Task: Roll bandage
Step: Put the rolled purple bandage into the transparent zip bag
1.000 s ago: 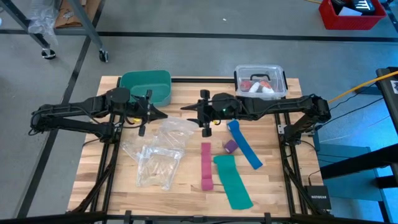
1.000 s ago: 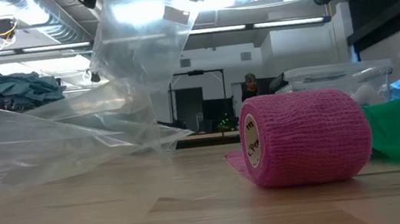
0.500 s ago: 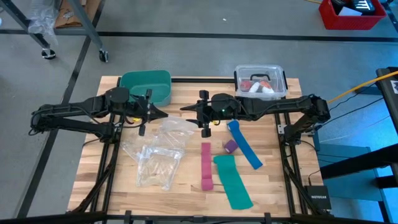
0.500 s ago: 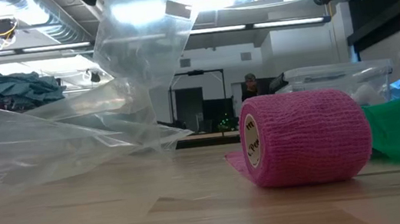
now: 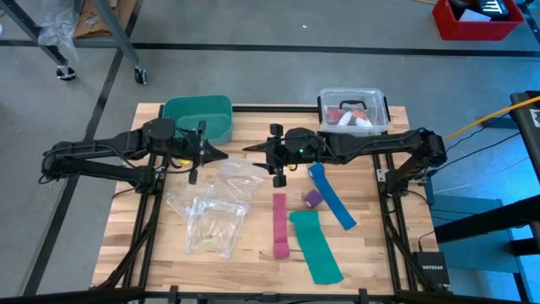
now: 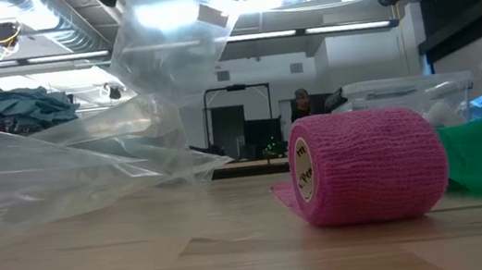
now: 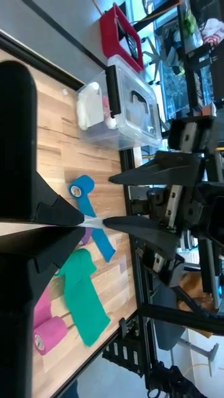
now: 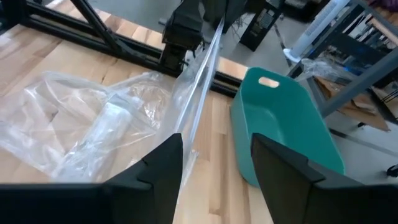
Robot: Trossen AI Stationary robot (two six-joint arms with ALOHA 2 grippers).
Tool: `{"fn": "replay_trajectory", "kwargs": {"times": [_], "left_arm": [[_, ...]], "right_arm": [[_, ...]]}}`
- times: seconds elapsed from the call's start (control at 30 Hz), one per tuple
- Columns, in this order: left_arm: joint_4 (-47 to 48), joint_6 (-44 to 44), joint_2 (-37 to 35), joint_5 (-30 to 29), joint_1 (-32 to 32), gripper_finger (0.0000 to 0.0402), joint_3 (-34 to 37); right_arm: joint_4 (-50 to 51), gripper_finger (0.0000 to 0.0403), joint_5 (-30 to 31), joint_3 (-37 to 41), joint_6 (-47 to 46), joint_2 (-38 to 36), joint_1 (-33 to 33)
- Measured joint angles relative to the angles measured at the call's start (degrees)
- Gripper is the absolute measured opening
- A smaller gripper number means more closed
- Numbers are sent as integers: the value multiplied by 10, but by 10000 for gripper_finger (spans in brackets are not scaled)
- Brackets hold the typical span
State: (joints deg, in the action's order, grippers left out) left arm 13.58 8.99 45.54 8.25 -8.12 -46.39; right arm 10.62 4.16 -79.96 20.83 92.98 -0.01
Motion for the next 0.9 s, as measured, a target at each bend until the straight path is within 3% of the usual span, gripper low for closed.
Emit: {"fn": "replay_trajectory", "kwargs": {"times": [0.27,0.47,0.7,0.83,0.9], "left_arm": [[-26,3,0,0,0,0,0],[-22,-3,0,1,0,0,0],[-22,-9,0,22,0,0,0],[-22,-11,0,42,0,0,0],[-21,-17,0,49,0,0,0]], "right_arm": [[-1,191,-53,0,-28,34,0],[0,180,-51,0,-41,38,0],[-1,98,-46,0,-41,38,0],[-1,20,-11,0,-40,38,0],[-1,10,9,0,-30,38,0]]}}
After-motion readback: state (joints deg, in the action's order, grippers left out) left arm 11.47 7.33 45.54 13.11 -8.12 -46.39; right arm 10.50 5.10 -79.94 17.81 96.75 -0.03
